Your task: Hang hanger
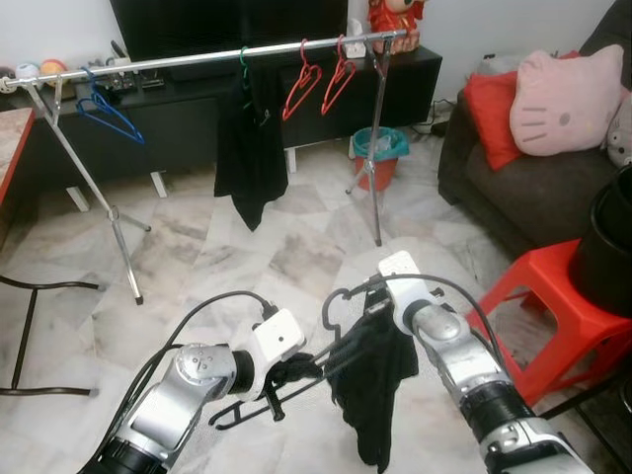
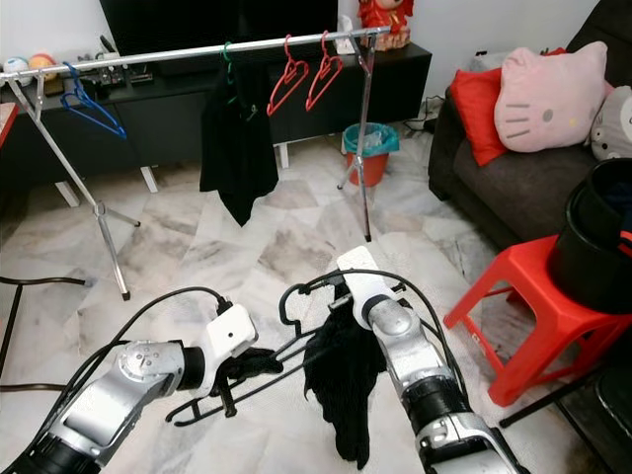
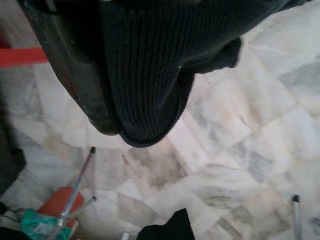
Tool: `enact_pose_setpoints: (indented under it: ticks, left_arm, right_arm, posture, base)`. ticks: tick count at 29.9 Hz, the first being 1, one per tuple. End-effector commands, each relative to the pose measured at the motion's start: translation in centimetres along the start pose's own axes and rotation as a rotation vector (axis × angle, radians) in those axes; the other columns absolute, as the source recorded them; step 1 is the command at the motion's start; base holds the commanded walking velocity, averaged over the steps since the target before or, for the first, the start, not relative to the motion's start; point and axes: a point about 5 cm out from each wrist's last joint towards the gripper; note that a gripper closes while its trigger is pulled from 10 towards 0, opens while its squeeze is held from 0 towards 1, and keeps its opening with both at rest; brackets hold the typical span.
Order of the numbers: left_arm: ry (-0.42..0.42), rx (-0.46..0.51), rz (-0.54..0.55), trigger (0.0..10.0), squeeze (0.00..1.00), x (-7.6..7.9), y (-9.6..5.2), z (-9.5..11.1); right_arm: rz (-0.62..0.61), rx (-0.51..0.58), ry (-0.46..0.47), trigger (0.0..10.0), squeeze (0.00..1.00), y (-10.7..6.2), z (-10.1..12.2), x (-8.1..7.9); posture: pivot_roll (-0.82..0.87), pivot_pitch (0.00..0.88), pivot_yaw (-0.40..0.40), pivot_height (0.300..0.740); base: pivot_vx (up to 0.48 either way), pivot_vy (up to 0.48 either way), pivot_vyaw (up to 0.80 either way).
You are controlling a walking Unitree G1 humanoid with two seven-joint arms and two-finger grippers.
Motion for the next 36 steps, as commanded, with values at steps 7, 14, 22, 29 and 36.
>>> enact_pose_setpoints:
  ticks: [7, 14, 22, 29, 36]
  left_arm:
    - [0.051, -0.034, 0.134, 10.0, 0.0, -1.6, 0.8, 0.5]
    - [0.05, -0.148, 0.221, 10.0, 0.0, -2.5, 0.8, -0.4]
    - [0.076, -0.318, 0.263, 10.0, 0.0, -3.3, -0.4, -2.6]
    - [0.058, -0.3, 0.376, 10.0, 0.0, -4.7, -0.8, -2.2]
    - [0.059, -0.149, 0.274, 10.0, 0.0, -3.4, 0.2, -0.5]
  right_arm:
    - [0.124, 0.022, -0.05, 10.0, 0.0, 0.1, 1.5, -2.2]
    - [0.106, 0.018, -0.043, 10.0, 0.0, 0.1, 1.3, -2.6]
    - [-0.054, 0.04, -0.031, 10.0, 0.0, 0.1, 1.8, -0.1]
    - [-0.051, 0.034, -0.032, 10.0, 0.0, 0.1, 1.6, -0.4]
    - [0.011, 0.039, -0.036, 10.0, 0.0, 0.2, 1.5, -1.7]
  posture:
    - [0.04, 0.0, -0.021, 0.74]
    - [0.04, 0.0, -0.019, 0.74]
    - [0.04, 0.0, -0.018, 0.74]
    - [0.05, 0.0, -0.021, 0.74]
    - [0.05, 0.0, -0.021, 0.74]
  base:
    - [0.0, 0.0, 0.0]
    - [0.0, 0.0, 0.0]
    - [0.0, 0.0, 0.0]
    - [0.0, 0.0, 0.0]
    - [0.0, 0.0, 0.0]
Point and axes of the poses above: a point about 5 cm out from each wrist's last joint towards the gripper, its own y axis pointing out of the wrist towards the gripper, its own z axis along the axis of the wrist's last joint, x = y × z, and after that the axes turned 14 degrees about y, right-handed
